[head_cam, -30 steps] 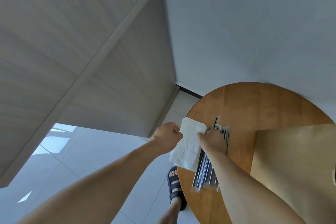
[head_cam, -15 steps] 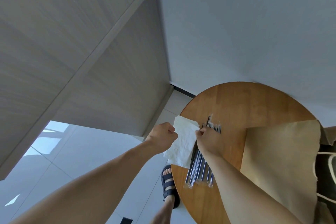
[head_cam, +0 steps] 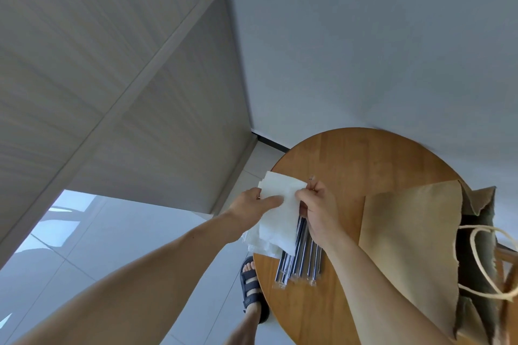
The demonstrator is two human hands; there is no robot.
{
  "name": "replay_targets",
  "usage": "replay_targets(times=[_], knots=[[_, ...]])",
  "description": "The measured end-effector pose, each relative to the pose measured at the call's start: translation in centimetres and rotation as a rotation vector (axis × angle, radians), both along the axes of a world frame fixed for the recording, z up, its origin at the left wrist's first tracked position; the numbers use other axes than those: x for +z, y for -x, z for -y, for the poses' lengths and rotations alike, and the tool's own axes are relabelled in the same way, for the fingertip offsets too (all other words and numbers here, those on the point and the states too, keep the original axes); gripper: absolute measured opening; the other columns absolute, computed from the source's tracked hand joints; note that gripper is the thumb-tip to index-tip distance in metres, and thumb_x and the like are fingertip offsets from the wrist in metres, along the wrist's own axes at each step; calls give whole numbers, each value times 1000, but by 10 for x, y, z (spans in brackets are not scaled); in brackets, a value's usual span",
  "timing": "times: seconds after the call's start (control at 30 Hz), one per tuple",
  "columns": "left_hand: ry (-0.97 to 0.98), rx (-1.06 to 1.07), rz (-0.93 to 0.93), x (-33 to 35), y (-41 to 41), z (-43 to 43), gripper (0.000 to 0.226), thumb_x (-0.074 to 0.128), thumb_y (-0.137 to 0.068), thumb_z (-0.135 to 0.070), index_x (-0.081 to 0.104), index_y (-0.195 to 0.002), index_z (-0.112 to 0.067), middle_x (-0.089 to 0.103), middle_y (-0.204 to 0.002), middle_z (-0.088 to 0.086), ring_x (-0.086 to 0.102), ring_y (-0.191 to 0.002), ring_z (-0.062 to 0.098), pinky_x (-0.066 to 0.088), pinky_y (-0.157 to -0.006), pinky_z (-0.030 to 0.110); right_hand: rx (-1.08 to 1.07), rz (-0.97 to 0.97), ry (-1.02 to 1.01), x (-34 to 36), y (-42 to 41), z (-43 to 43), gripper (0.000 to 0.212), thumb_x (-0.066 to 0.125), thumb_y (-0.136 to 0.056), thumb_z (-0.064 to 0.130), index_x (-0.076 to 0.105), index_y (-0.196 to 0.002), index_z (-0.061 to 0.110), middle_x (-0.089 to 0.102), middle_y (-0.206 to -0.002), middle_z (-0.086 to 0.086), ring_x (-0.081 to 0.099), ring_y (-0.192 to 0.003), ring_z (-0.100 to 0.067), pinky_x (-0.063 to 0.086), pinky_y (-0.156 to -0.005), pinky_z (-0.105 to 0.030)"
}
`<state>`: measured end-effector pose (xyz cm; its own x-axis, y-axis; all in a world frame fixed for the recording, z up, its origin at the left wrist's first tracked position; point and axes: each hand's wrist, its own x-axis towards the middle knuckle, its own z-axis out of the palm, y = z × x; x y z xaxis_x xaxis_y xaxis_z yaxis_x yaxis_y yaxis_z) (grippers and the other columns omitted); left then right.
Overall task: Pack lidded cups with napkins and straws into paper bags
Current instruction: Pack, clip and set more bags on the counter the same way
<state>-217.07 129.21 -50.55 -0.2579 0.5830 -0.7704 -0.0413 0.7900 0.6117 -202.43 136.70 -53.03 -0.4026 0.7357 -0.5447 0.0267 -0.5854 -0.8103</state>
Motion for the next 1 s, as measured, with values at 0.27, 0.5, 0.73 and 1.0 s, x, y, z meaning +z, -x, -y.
replay_targets(times=[0.27,0.5,0.73,1.0], knots=[[0,26,-100,-5,-11,4,21,59,-95,-37,65,-107,-20,70,-104,1,67,-91,20,57,-84,37,112,916,-225,-65,-68,9,18,62,-92,25,62,-107,16,68,-99,0,59,-78,-12,43,-61,-23],[20,5,-128,-10,-20,7,22,57,-95,-34,65,-107,-17,69,-103,3,67,-90,21,58,-81,36,460,1196,-228,-84,-83,36,20,65,-88,33,70,-95,16,66,-69,8,60,-59,-11,56,-61,-29],[37,-15,-140,-12,-28,12,22,55,-96,-35,64,-104,-17,69,-99,1,66,-84,16,53,-66,25,528,1204,-228,-80,-77,39,36,67,-79,30,44,-53,19,36,-41,8,37,-37,-11,28,-46,-19],[37,-58,-173,-8,-34,10,21,54,-97,-38,61,-106,-20,66,-104,1,64,-87,16,49,-64,23,490,1114,-196,-79,-86,40,28,64,-89,38,64,-69,18,67,-59,1,65,-53,-14,52,-50,-24]])
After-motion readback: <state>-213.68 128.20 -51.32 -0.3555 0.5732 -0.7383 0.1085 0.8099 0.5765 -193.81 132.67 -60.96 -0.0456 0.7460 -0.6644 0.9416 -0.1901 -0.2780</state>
